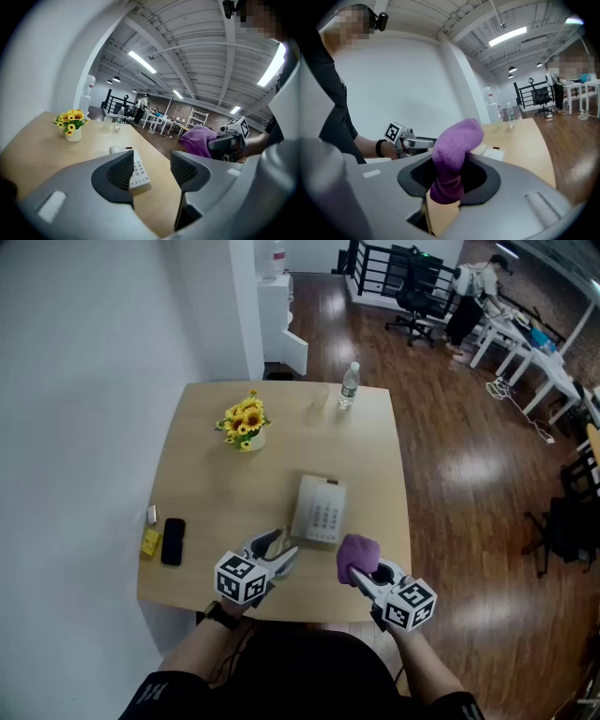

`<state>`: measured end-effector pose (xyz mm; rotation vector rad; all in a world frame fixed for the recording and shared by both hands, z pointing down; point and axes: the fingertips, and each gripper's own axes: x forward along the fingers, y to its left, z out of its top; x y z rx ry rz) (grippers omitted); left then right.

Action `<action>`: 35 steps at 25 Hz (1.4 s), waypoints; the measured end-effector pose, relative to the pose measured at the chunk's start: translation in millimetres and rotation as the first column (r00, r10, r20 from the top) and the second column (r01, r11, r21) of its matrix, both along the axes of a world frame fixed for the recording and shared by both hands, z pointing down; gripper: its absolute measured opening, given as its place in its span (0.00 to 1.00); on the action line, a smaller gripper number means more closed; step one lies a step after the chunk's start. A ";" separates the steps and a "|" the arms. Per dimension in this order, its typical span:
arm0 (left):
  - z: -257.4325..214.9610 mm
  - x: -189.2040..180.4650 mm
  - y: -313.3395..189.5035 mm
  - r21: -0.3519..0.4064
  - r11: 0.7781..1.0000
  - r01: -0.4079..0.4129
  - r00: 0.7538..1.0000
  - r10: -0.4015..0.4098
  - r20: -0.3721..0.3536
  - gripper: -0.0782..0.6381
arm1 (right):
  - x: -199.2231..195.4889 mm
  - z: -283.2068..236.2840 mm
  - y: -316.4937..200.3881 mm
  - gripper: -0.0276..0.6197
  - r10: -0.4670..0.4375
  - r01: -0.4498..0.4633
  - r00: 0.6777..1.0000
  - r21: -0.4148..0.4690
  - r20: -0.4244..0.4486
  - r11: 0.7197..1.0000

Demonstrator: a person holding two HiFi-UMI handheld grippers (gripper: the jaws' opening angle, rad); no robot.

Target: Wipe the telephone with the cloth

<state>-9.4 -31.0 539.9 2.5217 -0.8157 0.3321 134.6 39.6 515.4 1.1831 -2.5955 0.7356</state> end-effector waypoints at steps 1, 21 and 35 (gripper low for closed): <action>0.3 -5.3 -8.7 0.001 1.000 -0.007 1.000 0.007 -0.007 0.45 | -4.2 6.2 -14.7 0.25 0.001 -0.001 1.000 -0.001 -0.018 1.000; 28.8 -66.0 -67.9 -0.018 0.999 -0.052 0.998 0.051 -0.035 0.45 | -81.5 128.5 -262.1 0.25 -0.227 0.150 0.841 -0.192 -0.490 0.970; 52.4 -92.0 -50.6 -0.109 0.994 -0.010 1.000 0.009 -0.009 0.45 | -112.9 192.9 -233.2 0.25 -0.420 0.335 0.545 -0.271 -0.726 0.903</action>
